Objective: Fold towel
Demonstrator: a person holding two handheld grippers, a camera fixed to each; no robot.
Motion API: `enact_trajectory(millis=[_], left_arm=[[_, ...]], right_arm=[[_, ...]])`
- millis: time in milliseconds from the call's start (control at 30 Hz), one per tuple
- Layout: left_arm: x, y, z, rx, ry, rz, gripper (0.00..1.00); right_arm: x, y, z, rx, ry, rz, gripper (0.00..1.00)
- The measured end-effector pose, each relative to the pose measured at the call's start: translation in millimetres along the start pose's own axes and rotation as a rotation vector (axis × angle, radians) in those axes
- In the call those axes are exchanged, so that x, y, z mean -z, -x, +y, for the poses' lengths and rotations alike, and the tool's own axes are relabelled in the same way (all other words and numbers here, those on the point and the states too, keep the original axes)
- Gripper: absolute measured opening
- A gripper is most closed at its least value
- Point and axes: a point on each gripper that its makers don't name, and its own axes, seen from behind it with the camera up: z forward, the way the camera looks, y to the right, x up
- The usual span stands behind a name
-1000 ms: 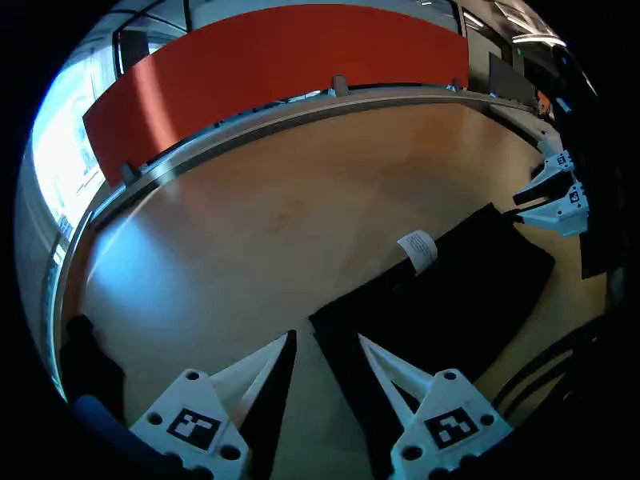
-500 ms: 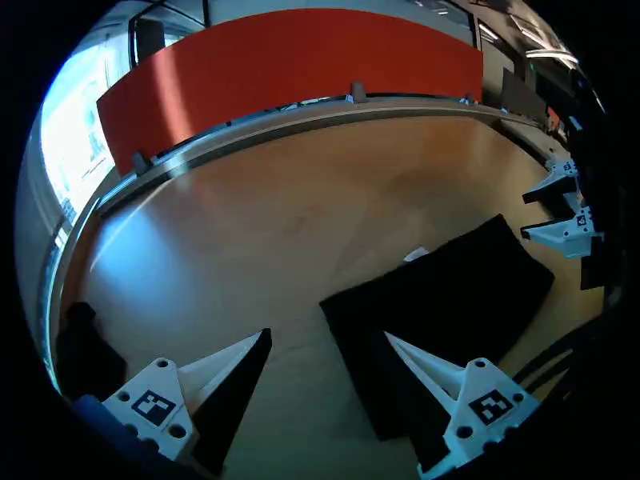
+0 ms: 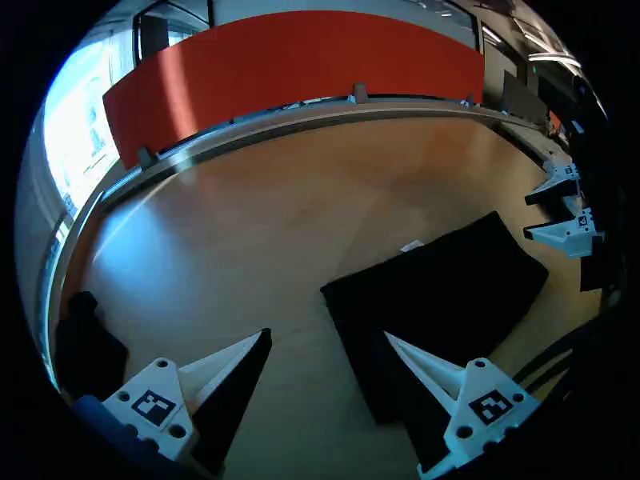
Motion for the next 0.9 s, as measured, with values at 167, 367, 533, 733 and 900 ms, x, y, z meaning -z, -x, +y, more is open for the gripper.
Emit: enact_trajectory(millis=[167, 367, 533, 733, 900], left_arm=[[8.7, 8.4, -0.1, 0.014, -0.007, -0.001, 0.93], [21.1, 20.2, -2.5, 0.034, -0.020, -0.004, 0.93], [31.4, 31.8, -3.5, 0.058, -0.030, -0.007, 0.93], [42.3, 46.1, -4.5, 0.087, -0.041, -0.014, 0.93], [51.1, 57.5, -6.1, 0.108, -0.053, -0.019, 0.93]], right_arm=[[7.4, 7.3, -5.4, 0.005, -0.010, -0.001, 0.92], [16.8, 15.6, -12.1, 0.003, -0.018, -0.003, 0.92], [24.7, 23.0, -18.0, 0.002, -0.029, -0.006, 0.92], [30.5, 30.4, -26.5, 0.018, -0.058, -0.014, 0.92], [31.4, 32.7, -33.7, 0.044, -0.092, -0.018, 0.92]])
